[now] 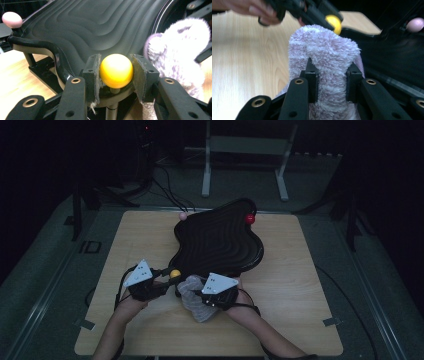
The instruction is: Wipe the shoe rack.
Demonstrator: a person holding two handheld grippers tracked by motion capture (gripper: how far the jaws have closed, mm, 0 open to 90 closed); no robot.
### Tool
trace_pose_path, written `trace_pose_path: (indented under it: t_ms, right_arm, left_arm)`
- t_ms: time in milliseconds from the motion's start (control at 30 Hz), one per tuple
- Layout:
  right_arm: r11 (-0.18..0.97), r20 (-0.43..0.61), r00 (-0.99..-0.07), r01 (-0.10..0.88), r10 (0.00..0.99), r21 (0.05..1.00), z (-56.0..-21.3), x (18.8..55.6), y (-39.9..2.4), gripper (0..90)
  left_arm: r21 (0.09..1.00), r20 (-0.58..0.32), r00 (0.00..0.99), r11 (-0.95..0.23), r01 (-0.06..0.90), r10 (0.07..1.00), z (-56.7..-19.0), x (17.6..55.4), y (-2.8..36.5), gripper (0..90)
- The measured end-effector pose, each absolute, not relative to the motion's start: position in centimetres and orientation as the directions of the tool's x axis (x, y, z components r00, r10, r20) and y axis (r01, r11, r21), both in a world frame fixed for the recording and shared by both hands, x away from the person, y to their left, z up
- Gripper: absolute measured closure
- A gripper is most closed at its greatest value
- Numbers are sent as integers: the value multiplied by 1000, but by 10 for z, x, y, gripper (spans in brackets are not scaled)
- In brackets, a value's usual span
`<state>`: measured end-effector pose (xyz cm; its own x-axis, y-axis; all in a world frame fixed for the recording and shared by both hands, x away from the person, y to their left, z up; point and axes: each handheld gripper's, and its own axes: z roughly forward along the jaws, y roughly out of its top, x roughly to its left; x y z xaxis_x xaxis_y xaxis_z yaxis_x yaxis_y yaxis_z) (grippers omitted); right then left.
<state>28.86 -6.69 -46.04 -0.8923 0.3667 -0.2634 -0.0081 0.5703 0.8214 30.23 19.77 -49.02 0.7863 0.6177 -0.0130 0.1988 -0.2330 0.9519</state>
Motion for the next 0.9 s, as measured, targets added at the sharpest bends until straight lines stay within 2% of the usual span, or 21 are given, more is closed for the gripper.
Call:
trace_pose_path:
  t_ms: [100,267,467,667,700,800,900]
  right_arm:
    - [565,-267,-893,-18,362,825,-465,292,-64,708]
    - [621,-279,-899,-11,337,784,-483,287,-60,707]
    - [581,-220,-901,43,374,813,-488,274,-91,705]
    - [507,-163,-843,144,513,850,-493,278,-152,704]
    - [507,-163,-843,144,513,850,-493,278,-152,704]
    - [455,-148,-758,213,635,865,-499,301,-185,704]
    - [413,-120,-706,260,698,873,-501,320,-196,703]
  left_arm:
    - [953,-14,785,-230,199,619,-491,303,198,597]
    - [953,-12,786,-231,197,618,-491,303,198,597]
    - [953,-13,786,-230,196,618,-491,303,198,597]
    - [953,-13,785,-230,197,619,-491,303,198,597]
    - [953,-13,785,-230,197,619,-491,303,198,597]
    - [953,-15,785,-229,200,620,-491,303,198,596]
    - [954,-16,785,-227,198,619,-491,303,198,597]
